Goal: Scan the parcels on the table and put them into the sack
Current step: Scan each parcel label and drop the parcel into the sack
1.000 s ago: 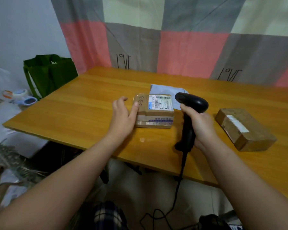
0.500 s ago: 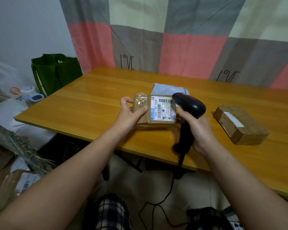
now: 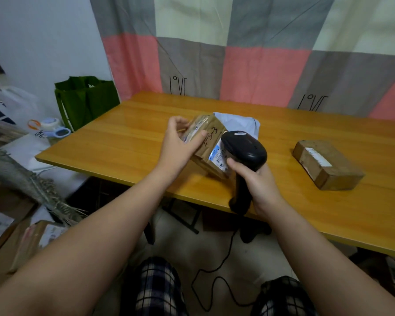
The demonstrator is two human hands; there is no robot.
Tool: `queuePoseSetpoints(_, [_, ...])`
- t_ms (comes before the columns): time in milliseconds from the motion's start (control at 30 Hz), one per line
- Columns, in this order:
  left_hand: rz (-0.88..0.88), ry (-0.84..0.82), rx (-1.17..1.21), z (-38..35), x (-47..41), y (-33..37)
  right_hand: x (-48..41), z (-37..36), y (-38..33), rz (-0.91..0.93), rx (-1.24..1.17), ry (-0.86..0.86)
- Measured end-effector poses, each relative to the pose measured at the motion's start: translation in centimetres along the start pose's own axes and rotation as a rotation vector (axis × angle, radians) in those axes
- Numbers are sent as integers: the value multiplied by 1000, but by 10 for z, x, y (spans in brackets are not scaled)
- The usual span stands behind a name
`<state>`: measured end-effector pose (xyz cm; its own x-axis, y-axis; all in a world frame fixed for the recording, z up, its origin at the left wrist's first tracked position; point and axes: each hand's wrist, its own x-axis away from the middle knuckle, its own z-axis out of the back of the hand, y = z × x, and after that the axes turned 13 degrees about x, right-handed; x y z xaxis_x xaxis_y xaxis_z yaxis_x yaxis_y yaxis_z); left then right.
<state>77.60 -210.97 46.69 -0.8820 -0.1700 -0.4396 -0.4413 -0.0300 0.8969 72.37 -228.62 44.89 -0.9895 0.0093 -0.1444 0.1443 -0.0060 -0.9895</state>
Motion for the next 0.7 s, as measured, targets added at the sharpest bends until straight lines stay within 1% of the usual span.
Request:
queuePoseSetpoints(67, [16, -2, 55, 2, 4, -3, -2, 2, -3, 5, -1, 41])
queuePoseSetpoints(133, [30, -55, 73, 4, 3, -2, -4, 6, -5, 11, -27, 66])
queuePoseSetpoints(200, [34, -107, 107, 4, 1, 1, -5, 7, -6, -19, -52, 32])
queuePoseSetpoints(267, [58, -157, 41, 2, -2, 3, -3, 5, -3, -51, -23, 13])
queuePoseSetpoints(333, [139, -228, -56, 2, -2, 2, -2, 3, -1, -85, -21, 39])
queuePoseSetpoints(400, [198, -261, -53, 1, 1, -1, -3, 2, 1, -103, -36, 44])
queuePoseSetpoints(433, [190, -263, -53, 1, 3, -2, -2, 2, 0, -109, -35, 36])
queuePoseSetpoints(500, [125, -246, -33, 4, 4, -4, -2, 6, 0, -65, 93, 61])
queuePoseSetpoints(567, [78, -182, 16, 11, -1, -4, 2, 13, -2, 16, 321, 105])
queuePoseSetpoints(633, [85, -123, 28, 19, -7, -4, 8, 21, -3, 46, 456, 83])
queuePoseSetpoints(700, [106, -104, 36, 25, -12, -7, 16, 25, -3, 50, 537, 35])
